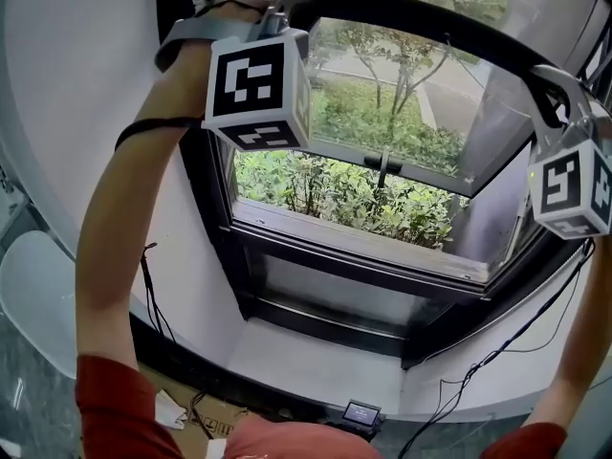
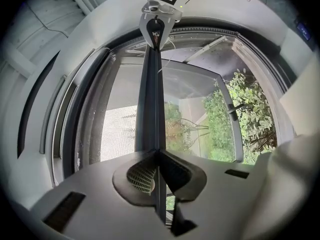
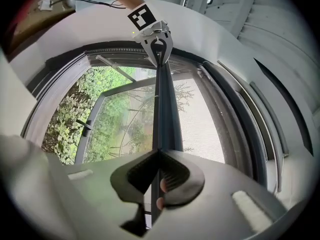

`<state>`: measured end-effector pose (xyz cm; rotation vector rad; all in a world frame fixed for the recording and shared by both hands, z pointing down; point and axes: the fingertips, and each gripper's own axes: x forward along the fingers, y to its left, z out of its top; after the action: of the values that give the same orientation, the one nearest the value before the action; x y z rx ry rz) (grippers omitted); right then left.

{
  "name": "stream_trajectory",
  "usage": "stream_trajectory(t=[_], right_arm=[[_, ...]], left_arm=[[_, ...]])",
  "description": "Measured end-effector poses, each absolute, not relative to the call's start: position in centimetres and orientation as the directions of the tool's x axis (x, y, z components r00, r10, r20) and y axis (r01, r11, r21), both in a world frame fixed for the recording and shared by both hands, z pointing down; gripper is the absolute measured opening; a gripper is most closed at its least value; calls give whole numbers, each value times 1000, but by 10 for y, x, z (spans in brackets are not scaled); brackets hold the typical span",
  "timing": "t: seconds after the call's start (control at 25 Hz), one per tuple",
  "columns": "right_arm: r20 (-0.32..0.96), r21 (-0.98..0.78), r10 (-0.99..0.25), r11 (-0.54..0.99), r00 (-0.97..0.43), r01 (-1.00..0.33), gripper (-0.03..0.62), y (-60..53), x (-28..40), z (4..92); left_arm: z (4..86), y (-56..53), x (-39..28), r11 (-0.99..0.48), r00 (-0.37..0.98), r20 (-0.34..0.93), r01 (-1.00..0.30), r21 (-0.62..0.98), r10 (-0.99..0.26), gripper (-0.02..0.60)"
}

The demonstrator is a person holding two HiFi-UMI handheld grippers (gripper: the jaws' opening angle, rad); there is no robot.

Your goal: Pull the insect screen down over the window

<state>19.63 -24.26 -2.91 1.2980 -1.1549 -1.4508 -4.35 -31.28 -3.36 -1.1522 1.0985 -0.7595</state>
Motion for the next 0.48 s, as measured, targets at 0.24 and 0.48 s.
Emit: stream_trajectory(t=[0.24,0.48], right_arm=[[-185,982,-976,-187,-111,2,25,-244,199,3],[-175,984,-978,-175,-114,-14,25,-245,199,28]], left_arm=[[-2,-314,-42,245,325,-253,-68,-967,-911,25],[22,-312,-45,228,329,-236,-65,-972,-914,25]])
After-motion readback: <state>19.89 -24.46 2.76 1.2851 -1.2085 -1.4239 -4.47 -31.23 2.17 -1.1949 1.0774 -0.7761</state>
